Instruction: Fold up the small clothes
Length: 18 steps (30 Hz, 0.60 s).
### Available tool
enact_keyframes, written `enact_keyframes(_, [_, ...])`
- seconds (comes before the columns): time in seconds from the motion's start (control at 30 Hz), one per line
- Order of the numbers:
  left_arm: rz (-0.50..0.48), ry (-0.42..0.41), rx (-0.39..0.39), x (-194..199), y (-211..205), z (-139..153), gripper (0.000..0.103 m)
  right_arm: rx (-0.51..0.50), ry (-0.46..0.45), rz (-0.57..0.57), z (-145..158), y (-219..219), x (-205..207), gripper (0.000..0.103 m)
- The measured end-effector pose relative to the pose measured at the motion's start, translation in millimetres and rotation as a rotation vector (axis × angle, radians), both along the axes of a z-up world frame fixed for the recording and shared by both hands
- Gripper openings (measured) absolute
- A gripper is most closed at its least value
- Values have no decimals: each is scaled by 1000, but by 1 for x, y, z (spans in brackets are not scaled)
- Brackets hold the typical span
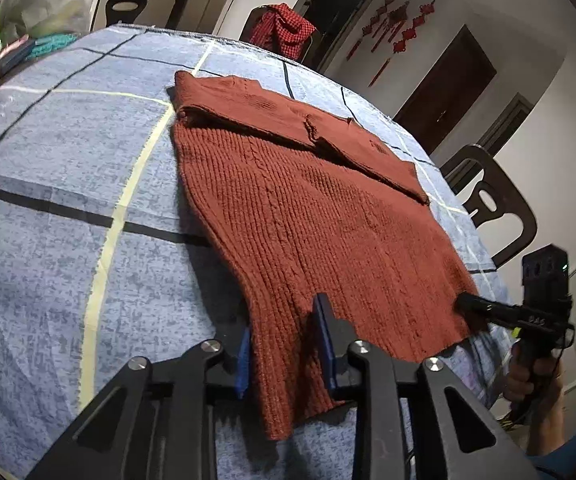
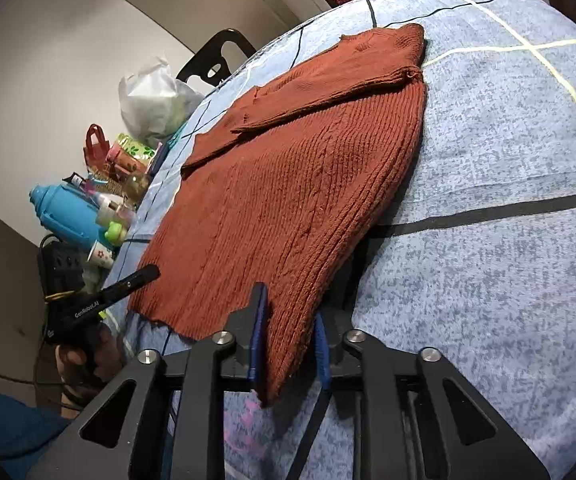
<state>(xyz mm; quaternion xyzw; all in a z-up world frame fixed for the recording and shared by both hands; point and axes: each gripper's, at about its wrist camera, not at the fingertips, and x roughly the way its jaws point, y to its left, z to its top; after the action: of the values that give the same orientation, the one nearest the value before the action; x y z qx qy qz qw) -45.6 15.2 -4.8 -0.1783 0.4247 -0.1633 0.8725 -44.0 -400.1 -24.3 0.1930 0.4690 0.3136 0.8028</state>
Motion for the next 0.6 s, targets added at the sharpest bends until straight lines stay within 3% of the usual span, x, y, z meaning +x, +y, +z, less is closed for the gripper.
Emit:
enact_keyframes(0.13, [12, 12, -63, 3, 10, -1, 9, 31, 3, -11, 0, -4, 2, 9])
enact_keyframes(0.6, [4, -162, -145, -15, 29, 59, 7, 217, -151, -19, 53, -28, -23, 7])
